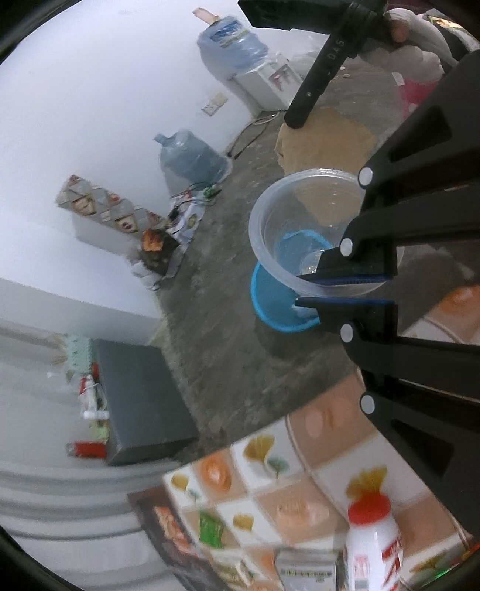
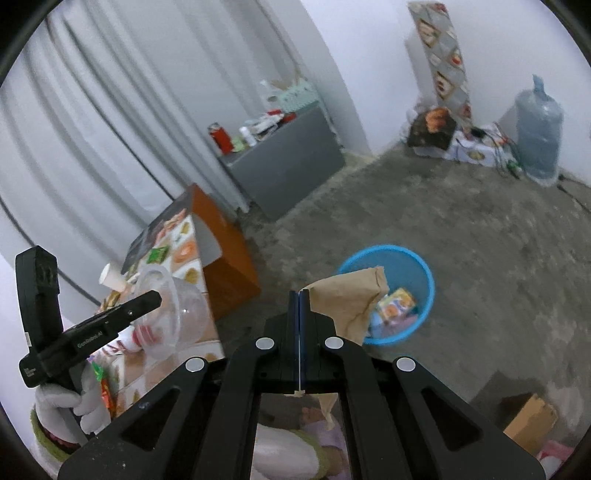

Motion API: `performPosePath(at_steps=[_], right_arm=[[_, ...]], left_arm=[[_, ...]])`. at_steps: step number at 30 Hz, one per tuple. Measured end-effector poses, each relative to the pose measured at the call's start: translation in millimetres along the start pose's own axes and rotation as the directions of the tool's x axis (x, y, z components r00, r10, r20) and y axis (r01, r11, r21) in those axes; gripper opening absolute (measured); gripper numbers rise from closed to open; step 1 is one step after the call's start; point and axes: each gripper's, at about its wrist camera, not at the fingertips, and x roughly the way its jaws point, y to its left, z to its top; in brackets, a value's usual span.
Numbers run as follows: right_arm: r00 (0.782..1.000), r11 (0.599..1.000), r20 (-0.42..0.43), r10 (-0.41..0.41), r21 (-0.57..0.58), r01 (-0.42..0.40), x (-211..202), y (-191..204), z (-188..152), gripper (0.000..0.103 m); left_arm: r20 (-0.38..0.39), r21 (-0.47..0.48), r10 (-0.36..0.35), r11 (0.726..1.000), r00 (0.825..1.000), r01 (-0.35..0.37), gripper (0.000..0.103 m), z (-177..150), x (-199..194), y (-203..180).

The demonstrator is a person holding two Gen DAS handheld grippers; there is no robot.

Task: Collect trash
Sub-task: 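Carry the brown paper and clear container over the blue wastebasket with both tools, then open both tools over the wastebasket to drop the paper and container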

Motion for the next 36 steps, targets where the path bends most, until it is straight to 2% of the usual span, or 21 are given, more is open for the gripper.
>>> performPosePath(at_steps=[9, 19, 21, 22, 23, 24, 25, 26, 31, 36], right_arm=[[0.991, 0.995, -0.104, -0.082, 0.052, 0.087, 58, -45, 17, 0.0], [0.974, 0.984, -0.163, -0.155, 0.064, 0.167, 143, -76, 48, 0.0], [0.971, 0.982, -0.179, -0.161, 0.068, 0.175, 159, -82, 52, 0.003], [0.968, 0.98, -0.19, -0.167, 0.074, 0.184, 169, -86, 53, 0.004], [0.966, 0.978, -0.196, -0.171, 0.083, 0.19, 178, -91, 53, 0.012], [0.964, 0.977, -0.202, -0.171, 0.091, 0.192, 183, -94, 52, 0.018], [0.96, 0.973, -0.21, -0.183, 0.102, 0.208, 190, -100, 50, 0.029], [0.957, 0.969, -0.214, -0.196, 0.109, 0.223, 193, -104, 49, 0.036], [0.958, 0.963, -0.218, -0.188, 0.149, 0.223, 187, -113, 32, 0.036], [0.971, 0.972, -0.163, -0.174, 0.127, 0.196, 153, -103, 20, 0.036]], left_arm=[[-0.123, 0.045, 0.003, 0.999, 0.992, 0.002, 0.006, 20, 98, -29], [-0.215, 0.026, 0.044, 0.999, 0.976, -0.04, 0.006, 52, 192, -29], [-0.224, 0.021, 0.042, 0.999, 0.974, -0.038, 0.006, 56, 208, -27], [-0.234, 0.021, 0.035, 0.999, 0.972, -0.031, 0.012, 59, 219, -28], [-0.242, 0.022, 0.032, 0.999, 0.97, -0.028, 0.026, 61, 226, -28], [-0.248, 0.024, 0.035, 0.999, 0.968, -0.03, 0.035, 62, 234, -28], [-0.246, 0.028, 0.042, 0.999, 0.968, -0.037, 0.047, 62, 238, -28], [-0.241, 0.034, 0.057, 0.998, 0.969, -0.05, 0.048, 62, 240, -27], [-0.214, 0.0, 0.068, 0.998, 0.974, -0.07, 0.05, 60, 237, -23], [-0.138, 0.028, 0.05, 0.999, 0.989, -0.047, 0.056, 58, 198, -27]])
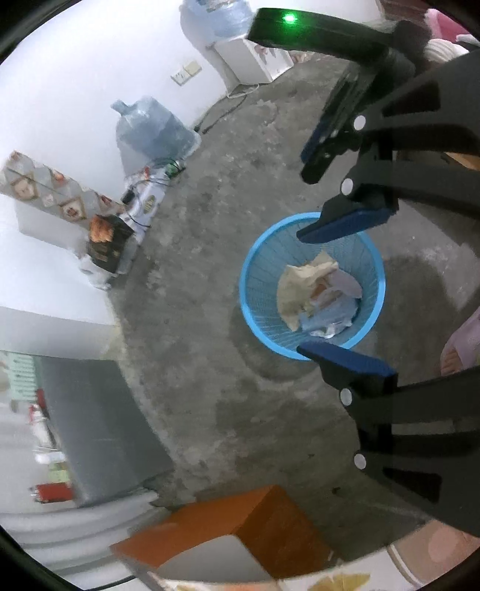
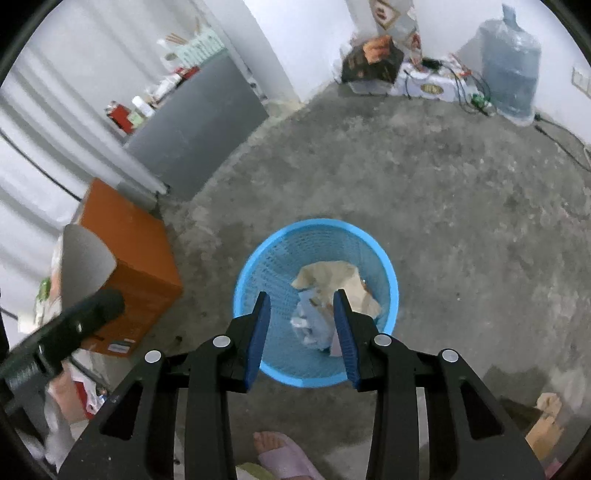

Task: Collect trash
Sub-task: 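Open both tools over the wastebasket to drop the paper and container, then move both tools back to the table toward the white drink bottle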

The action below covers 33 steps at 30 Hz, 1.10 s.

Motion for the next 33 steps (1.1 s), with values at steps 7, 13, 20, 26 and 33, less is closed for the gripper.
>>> performPosePath(at_steps=[7, 13, 20, 26, 33], right_arm=[[0.989, 0.997, 0.149, 0.025, -0.081, -0.014, -66, 27, -23, 0.055], [0.962, 0.985, 0.265, 0.064, -0.171, -0.018, -123, 54, -47, 0.083], [0.944, 0.973, 0.326, 0.053, -0.229, 0.025, -158, 76, -75, 0.095], [0.938, 0.942, 0.345, 0.013, -0.32, 0.105, -174, 93, -101, 0.095], [0.942, 0.918, 0.317, 0.115, -0.396, 0.021, -191, 113, -126, 0.095]], left_arm=[[0.175, 0.039, -0.091, 0.996, 0.98, 0.085, 0.079, -19, -86, 1], [0.235, 0.015, -0.166, 0.986, 0.958, 0.167, 0.096, -54, -150, 10], [0.231, -0.101, -0.151, 0.979, 0.961, 0.177, 0.097, -102, -196, 34], [0.272, -0.237, -0.102, 0.957, 0.957, 0.169, 0.097, -153, -234, 70], [0.39, -0.359, -0.024, 0.917, 0.921, 0.176, 0.097, -227, -294, 124]])
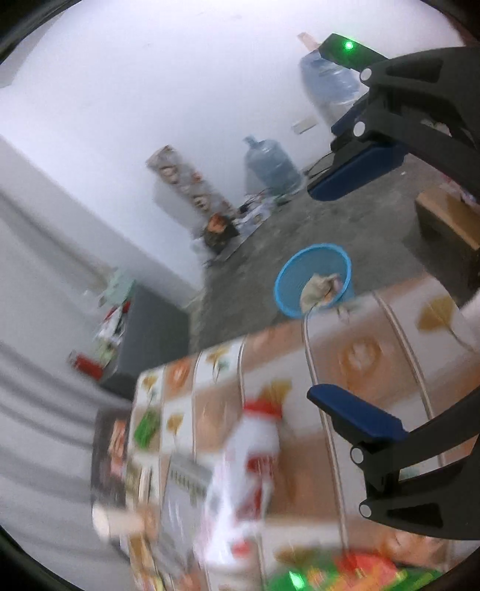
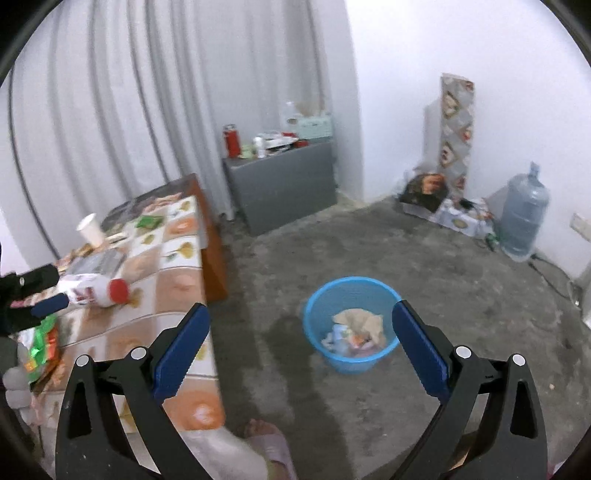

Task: Collect trash
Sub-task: 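Move both tools back to the table toward the white drink bottle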

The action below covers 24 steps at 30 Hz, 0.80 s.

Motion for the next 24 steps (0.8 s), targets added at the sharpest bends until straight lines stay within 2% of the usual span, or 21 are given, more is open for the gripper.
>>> performPosePath(at_steps=[5, 10, 13, 18, 21, 24], right_arm=[[0.996, 0.995, -0.019, 0.091, -0.027, -0.091, 3, 27, 1, 0.095], [0.982, 0.979, -0.035, 0.184, -0.077, -0.186, 8, 66, 5, 0.095], [0.973, 0.966, -0.046, 0.227, -0.116, -0.23, 7, 90, 3, 0.095], [0.951, 0.934, -0.083, 0.296, -0.182, -0.307, 8, 127, 4, 0.095], [0.937, 0.911, -0.097, 0.334, -0.222, -0.348, 8, 149, 7, 0.095], [0.916, 0.88, -0.12, 0.383, -0.255, -0.401, 12, 173, 11, 0.095]], left_arm=[[0.094, -0.09, 0.039, 0.995, 0.995, -0.03, 0.097, -25, -61, 51], [0.138, -0.123, 0.073, 0.991, 0.988, -0.056, 0.097, -50, -100, 87], [0.168, -0.137, 0.048, 0.99, 0.985, -0.025, 0.097, -63, -119, 107], [0.208, -0.122, 0.08, 0.991, 0.975, -0.055, 0.097, -72, -138, 119], [0.224, -0.103, 0.074, 0.993, 0.972, -0.052, 0.097, -72, -150, 125], [0.238, -0.087, 0.079, 0.994, 0.968, -0.06, 0.097, -74, -162, 131]])
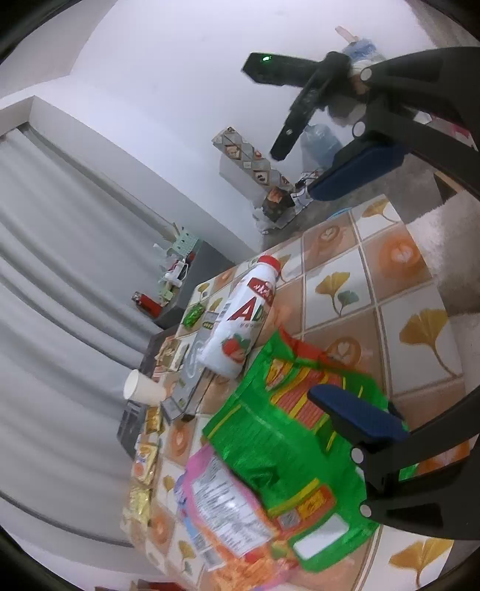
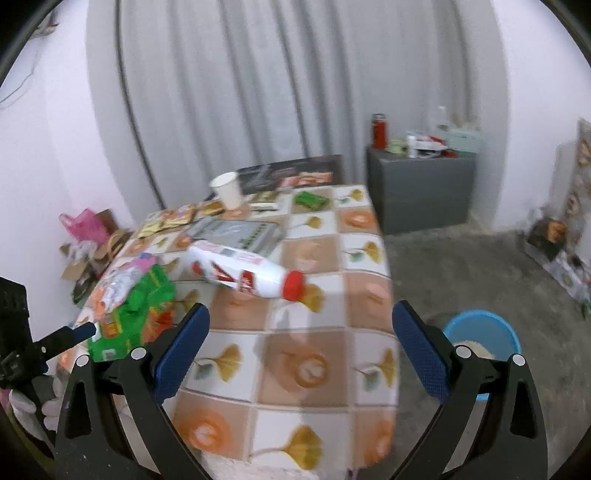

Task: Collect trash
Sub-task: 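Move both tools back to the table toward the white drink bottle, then close the right tool on the white drink bottle and lift it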

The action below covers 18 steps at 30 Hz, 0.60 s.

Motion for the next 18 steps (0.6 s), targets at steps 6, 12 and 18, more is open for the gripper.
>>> performPosePath(at_steps=[6, 12, 18], right_arm=[[0.995, 0.991, -0.062, 0.076, -0.108, -0.083, 38, 29, 26, 0.095], [0.983, 0.974, -0.133, 0.123, -0.173, -0.146, 83, 45, 49, 0.095], [0.962, 0.95, -0.229, 0.148, -0.239, -0.203, 134, 57, 66, 0.095]], left_arm=[[0.004, 0.016, 0.025, 1.0, 1.0, -0.025, 0.097, -1, -17, 7], [-0.033, 0.029, 0.028, 0.999, 0.999, -0.027, 0.097, -11, -15, 5], [-0.076, 0.042, 0.019, 0.999, 0.997, -0.016, 0.093, -20, 5, -6]])
